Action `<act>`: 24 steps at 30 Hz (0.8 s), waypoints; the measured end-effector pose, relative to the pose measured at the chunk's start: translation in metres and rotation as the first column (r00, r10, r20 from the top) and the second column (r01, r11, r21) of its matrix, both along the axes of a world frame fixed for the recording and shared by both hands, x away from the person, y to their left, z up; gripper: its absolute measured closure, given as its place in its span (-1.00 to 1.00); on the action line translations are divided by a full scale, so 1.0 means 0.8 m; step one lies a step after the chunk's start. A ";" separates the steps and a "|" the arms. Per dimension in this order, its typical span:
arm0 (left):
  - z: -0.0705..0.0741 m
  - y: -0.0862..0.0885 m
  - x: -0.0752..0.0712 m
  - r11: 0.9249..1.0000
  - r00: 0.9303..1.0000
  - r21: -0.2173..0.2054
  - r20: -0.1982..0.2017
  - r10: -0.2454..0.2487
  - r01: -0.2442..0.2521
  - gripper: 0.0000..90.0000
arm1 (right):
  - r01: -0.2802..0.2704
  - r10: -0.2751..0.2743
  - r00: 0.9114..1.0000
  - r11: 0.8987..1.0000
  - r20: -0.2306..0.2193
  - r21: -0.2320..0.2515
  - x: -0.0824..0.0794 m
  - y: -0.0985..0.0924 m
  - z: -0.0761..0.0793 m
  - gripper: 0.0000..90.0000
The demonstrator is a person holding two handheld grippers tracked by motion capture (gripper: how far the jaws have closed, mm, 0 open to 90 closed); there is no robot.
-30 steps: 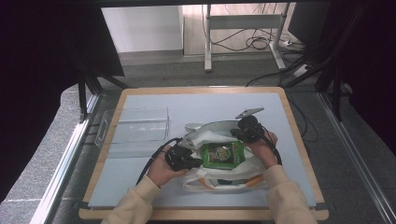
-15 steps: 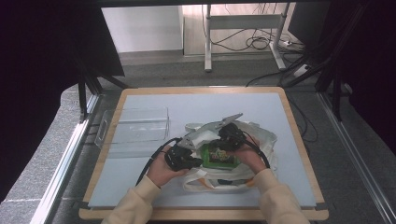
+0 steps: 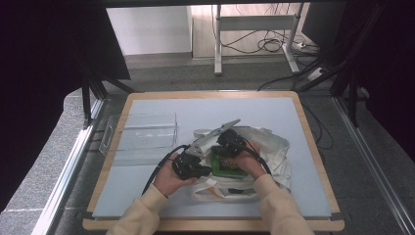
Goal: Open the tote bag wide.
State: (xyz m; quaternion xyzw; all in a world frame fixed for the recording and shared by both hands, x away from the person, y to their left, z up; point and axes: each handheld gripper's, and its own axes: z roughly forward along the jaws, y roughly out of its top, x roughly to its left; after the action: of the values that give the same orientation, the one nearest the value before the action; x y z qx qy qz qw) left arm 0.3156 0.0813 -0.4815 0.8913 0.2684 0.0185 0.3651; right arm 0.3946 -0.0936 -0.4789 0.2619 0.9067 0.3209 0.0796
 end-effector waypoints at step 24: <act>-0.005 -0.001 0.001 1.000 1.000 -0.013 -0.018 -0.004 0.004 1.00 | 0.090 -0.089 0.996 0.996 0.023 -0.009 0.047 0.010 -0.005 0.98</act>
State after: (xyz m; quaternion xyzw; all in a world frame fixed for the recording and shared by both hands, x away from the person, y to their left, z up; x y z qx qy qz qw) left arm 0.3162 0.0808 -0.4856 0.8895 0.2701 0.0082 0.3685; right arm 0.4322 -0.0860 -0.4828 0.2982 0.8947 0.3154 0.1055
